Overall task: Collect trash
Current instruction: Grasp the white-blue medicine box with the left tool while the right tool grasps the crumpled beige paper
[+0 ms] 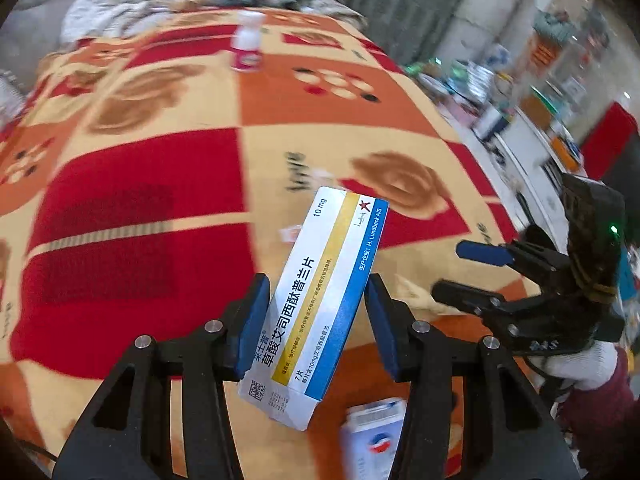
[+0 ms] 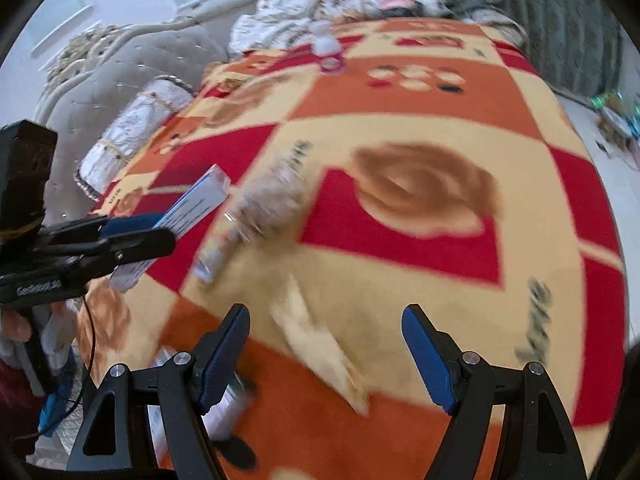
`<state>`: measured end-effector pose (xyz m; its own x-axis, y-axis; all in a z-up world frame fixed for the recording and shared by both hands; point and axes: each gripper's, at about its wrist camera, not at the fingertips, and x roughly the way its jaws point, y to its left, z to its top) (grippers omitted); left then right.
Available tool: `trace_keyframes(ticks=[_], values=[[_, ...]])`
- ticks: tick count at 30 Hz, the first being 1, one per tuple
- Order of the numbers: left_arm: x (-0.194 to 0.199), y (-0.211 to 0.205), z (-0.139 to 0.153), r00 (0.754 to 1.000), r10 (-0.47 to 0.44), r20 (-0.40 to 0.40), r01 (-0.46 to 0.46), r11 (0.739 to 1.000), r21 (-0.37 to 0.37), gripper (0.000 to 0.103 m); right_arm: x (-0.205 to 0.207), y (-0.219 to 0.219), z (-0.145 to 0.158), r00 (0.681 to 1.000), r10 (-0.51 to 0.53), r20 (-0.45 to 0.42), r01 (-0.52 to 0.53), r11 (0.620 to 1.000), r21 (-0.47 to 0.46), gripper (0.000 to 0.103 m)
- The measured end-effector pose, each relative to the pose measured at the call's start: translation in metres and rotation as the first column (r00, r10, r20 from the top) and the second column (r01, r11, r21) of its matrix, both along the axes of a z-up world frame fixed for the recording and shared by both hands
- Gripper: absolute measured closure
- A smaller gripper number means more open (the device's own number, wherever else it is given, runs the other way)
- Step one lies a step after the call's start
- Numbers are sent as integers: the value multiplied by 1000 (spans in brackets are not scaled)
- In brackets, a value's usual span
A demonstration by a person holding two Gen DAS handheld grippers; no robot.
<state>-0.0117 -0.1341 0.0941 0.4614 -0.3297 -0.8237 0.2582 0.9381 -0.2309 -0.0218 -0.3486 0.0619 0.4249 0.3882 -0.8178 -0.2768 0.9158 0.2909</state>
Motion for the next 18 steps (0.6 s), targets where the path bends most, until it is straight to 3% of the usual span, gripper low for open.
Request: trace_keyframes(ticks=[6, 13, 15, 18], values=[[-4, 38, -3, 995, 100, -4, -100, 995, -14, 56, 47, 45, -8, 999, 41, 24, -42, 999, 26, 27], [-7, 40, -9, 994, 105, -12, -106, 994, -38, 56, 90, 68, -36, 997, 56, -55, -52, 997, 58, 59], [-7, 38, -9, 994, 105, -14, -106, 993, -46, 56, 89, 73, -34, 996, 81, -37, -80, 996, 37, 69], [-5, 32, -9, 995, 101, -18, -101, 993, -60, 56, 77, 74, -26, 993, 115, -3, -115, 993, -12, 75]])
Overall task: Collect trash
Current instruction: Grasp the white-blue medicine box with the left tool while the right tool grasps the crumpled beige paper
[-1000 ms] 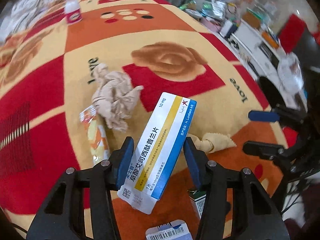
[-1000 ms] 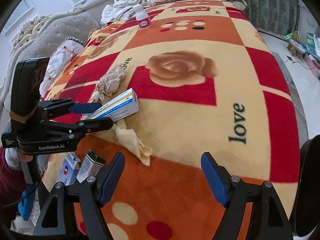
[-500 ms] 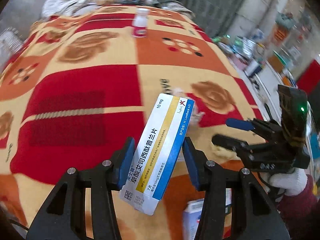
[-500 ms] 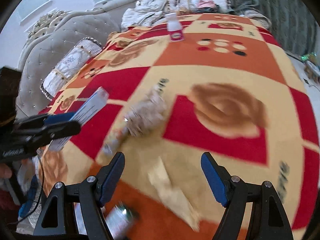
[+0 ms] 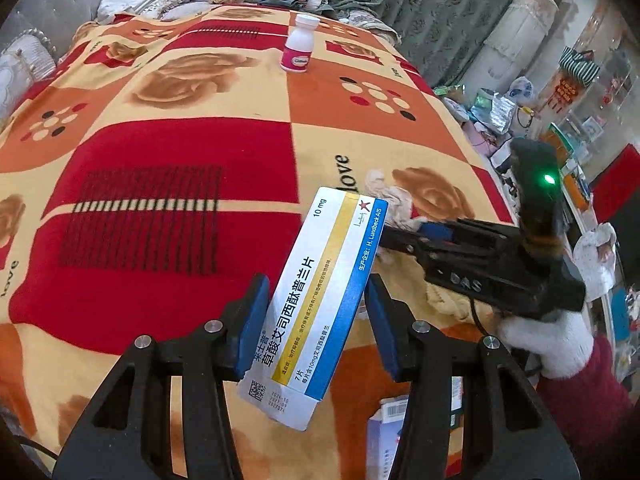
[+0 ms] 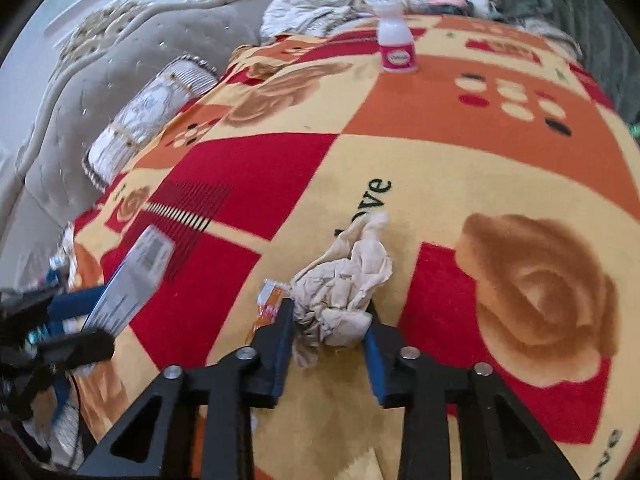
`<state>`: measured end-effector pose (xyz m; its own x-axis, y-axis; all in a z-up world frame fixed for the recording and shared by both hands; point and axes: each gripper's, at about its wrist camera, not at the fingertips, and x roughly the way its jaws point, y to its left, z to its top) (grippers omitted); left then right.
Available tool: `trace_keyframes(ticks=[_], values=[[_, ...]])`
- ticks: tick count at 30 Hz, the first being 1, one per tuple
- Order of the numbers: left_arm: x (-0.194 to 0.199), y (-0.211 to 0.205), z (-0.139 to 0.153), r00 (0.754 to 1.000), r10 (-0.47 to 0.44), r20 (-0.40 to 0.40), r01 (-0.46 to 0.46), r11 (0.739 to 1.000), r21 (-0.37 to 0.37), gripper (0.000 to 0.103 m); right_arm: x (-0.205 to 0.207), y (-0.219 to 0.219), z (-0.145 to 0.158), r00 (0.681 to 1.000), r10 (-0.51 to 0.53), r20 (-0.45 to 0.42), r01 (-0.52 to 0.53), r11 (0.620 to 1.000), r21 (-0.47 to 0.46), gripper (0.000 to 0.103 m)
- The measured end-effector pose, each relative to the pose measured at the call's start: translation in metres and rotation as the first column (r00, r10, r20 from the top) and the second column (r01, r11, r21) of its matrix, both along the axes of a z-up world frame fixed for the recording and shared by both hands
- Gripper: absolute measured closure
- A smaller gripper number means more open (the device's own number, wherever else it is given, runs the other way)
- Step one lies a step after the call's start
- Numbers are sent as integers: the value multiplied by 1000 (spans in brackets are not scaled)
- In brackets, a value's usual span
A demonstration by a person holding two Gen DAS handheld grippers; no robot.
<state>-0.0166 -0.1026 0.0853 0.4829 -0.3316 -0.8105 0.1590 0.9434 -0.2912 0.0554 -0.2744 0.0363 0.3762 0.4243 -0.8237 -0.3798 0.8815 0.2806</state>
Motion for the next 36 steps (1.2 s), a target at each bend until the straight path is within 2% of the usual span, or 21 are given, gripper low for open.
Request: trace_keyframes(ticks=[7, 14, 27, 36], values=[[-3, -35, 8, 999, -42, 20, 42, 999, 6, 56, -37, -40, 25, 998, -34, 52, 32, 999, 21, 75], [-9, -84, 20, 993, -103, 52, 101, 994, 34, 56, -82, -88, 48, 987, -113, 117, 107, 993, 58, 75], [-22, -180, 29, 968, -235, 82, 228, 969, 91, 56, -136, -165, 67, 961, -222, 163, 218, 975, 41, 75], [-24, -233, 31, 946, -313, 83, 305, 947, 102, 56, -162, -220, 72, 929, -331, 163, 325, 944, 66, 75]])
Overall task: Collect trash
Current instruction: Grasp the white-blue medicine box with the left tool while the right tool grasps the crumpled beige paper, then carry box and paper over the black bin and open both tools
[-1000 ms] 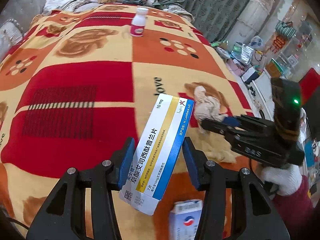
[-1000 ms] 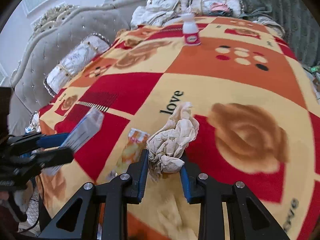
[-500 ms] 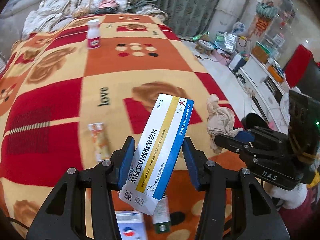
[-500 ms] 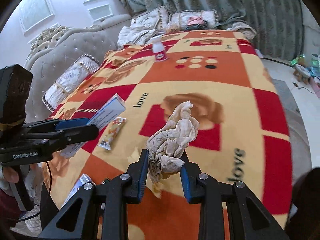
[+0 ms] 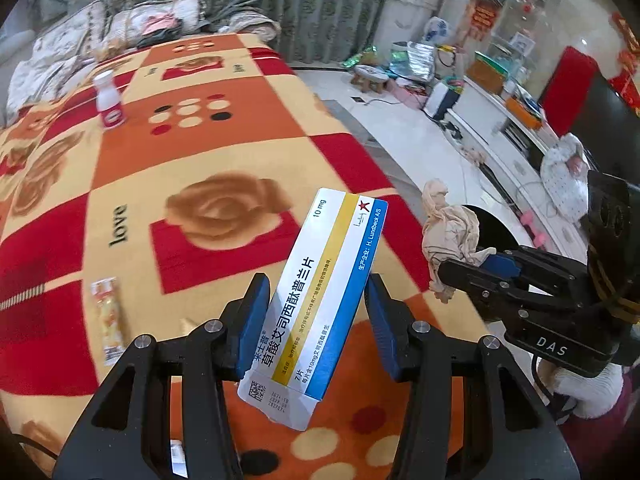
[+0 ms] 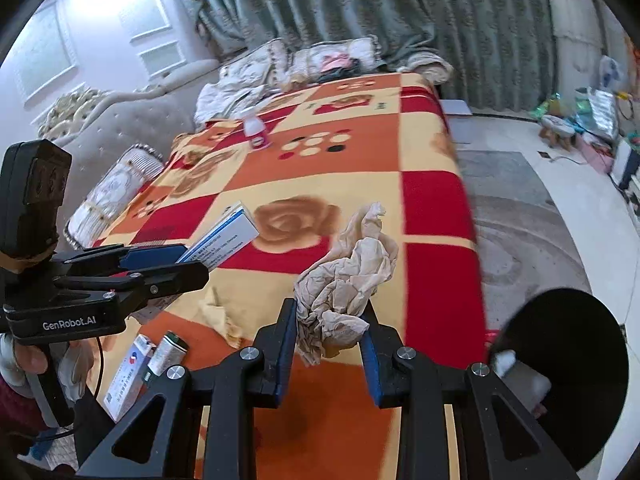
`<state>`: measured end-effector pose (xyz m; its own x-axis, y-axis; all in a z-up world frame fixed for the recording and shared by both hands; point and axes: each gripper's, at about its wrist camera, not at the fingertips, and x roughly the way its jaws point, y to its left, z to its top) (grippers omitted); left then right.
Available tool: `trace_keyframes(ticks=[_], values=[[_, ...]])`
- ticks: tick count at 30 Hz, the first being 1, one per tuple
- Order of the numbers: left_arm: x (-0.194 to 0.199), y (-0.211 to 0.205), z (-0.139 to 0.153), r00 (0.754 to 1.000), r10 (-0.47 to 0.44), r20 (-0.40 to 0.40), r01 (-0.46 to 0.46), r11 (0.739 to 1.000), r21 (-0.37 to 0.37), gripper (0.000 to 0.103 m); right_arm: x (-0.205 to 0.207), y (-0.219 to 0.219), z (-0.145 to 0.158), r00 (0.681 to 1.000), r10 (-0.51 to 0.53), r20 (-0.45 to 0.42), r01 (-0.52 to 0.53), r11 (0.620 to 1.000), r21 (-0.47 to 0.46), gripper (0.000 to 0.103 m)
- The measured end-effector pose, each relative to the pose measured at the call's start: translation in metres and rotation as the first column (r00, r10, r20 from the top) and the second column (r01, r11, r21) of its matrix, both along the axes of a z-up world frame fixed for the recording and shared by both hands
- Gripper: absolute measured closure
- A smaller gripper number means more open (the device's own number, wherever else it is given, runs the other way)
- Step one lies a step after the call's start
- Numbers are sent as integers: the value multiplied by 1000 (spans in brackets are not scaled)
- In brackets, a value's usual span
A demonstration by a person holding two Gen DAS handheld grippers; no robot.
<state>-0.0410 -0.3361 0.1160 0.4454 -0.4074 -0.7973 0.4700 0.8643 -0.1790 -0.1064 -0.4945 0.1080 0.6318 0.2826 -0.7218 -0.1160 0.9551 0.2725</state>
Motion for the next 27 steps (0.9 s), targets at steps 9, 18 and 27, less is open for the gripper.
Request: trace_keyframes(ticks=[9, 18, 27], values=[[-4, -52, -4, 997, -73, -18, 73, 997, 4, 56, -19, -44, -8, 997, -80, -19, 80, 997, 2, 75], [-8, -101, -8, 990, -138, -41, 137, 990, -11, 56, -35, -85, -16, 986, -161, -39, 161, 987, 0, 75], [-9, -144, -18, 981, -179, -79, 178, 984, -27, 56, -49, -120, -22, 972, -228, -63, 228, 974, 5, 75]])
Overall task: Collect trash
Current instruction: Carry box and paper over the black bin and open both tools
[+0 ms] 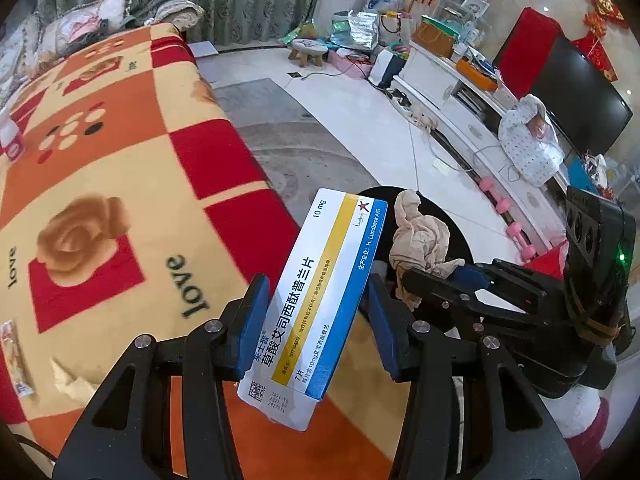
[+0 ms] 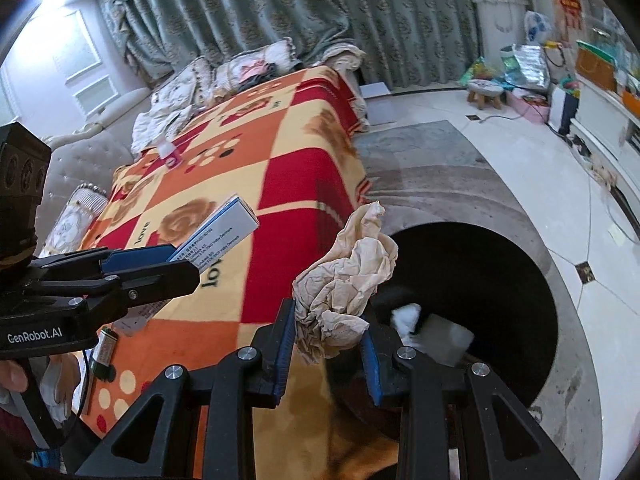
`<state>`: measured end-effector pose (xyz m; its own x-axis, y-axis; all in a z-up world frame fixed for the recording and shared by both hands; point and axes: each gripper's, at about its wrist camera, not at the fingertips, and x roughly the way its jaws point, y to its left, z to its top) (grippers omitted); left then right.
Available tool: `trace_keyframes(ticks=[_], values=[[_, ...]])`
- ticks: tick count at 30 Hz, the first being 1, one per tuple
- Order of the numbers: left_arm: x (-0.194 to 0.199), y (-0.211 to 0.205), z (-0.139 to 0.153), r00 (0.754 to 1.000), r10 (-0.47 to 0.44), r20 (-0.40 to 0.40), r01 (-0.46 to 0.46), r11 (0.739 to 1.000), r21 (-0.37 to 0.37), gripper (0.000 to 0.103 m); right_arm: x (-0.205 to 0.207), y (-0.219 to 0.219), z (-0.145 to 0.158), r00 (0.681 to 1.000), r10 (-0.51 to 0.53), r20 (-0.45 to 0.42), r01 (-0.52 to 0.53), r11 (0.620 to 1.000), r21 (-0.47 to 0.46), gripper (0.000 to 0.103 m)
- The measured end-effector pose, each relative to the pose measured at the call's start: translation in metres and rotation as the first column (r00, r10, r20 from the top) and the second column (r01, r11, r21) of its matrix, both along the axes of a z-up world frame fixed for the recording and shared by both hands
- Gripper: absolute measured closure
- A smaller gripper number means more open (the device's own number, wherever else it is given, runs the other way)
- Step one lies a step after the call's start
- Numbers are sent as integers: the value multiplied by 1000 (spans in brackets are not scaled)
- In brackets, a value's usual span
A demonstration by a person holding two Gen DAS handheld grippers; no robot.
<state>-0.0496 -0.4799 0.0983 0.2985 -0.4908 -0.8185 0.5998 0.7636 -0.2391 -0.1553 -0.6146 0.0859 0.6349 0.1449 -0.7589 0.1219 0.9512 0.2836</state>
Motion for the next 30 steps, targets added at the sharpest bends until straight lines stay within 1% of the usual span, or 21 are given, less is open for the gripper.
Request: trace_keyframes(ticks=[4, 7, 10, 13, 16, 17, 18, 19, 21, 22, 27, 30], values=[[4, -13, -5, 1000, -3, -27, 3, 1000, -9, 56, -3, -13, -6, 1000, -27, -13, 27, 1000, 6, 75], [5, -22, -8, 999, -8, -33, 8, 1000, -8, 56, -3, -19, -8, 999, -40, -21, 40, 999, 11, 75], [5, -27, -10, 998, -20, -52, 18, 999, -33, 56, -4, -26, -12, 998, -51, -31, 52, 999, 10, 75], [6, -34, -13, 998, -26, -56, 24, 999, -38, 55, -6, -34, -17, 996, -71, -47, 71, 997, 4, 75], [6, -40, -15, 996, -41, -73, 36, 997, -64, 54, -7, -41, -19, 995, -87, -57, 88, 996, 8, 74], [7, -40, -15, 995, -49, -88, 41, 995, -90, 54, -8, -43, -20, 994, -95, -60, 96, 995, 8, 72], [7, -41, -15, 994, -55, -97, 45, 994, -104, 54, -9, -46, -20, 992, -107, -65, 107, 994, 6, 62], [7, -41, -16, 992, -62, -112, 49, 992, -115, 54, -9, -47, -21, 990, -120, -69, 120, 993, 2, 58], [8, -41, -17, 992, -60, -110, 49, 993, -107, 53, -10, -52, -20, 988, -139, -70, 139, 990, -9, 46], [7, -40, -17, 993, -61, -104, 51, 994, -100, 53, -11, -53, -20, 987, -147, -72, 146, 989, -14, 42], [7, -32, -14, 994, -50, -98, 42, 996, -82, 53, -12, -55, -22, 984, -156, -82, 156, 988, -11, 40], [6, -27, -13, 996, -38, -79, 33, 997, -64, 53, -10, -52, -25, 984, -148, -96, 148, 989, -6, 40]])
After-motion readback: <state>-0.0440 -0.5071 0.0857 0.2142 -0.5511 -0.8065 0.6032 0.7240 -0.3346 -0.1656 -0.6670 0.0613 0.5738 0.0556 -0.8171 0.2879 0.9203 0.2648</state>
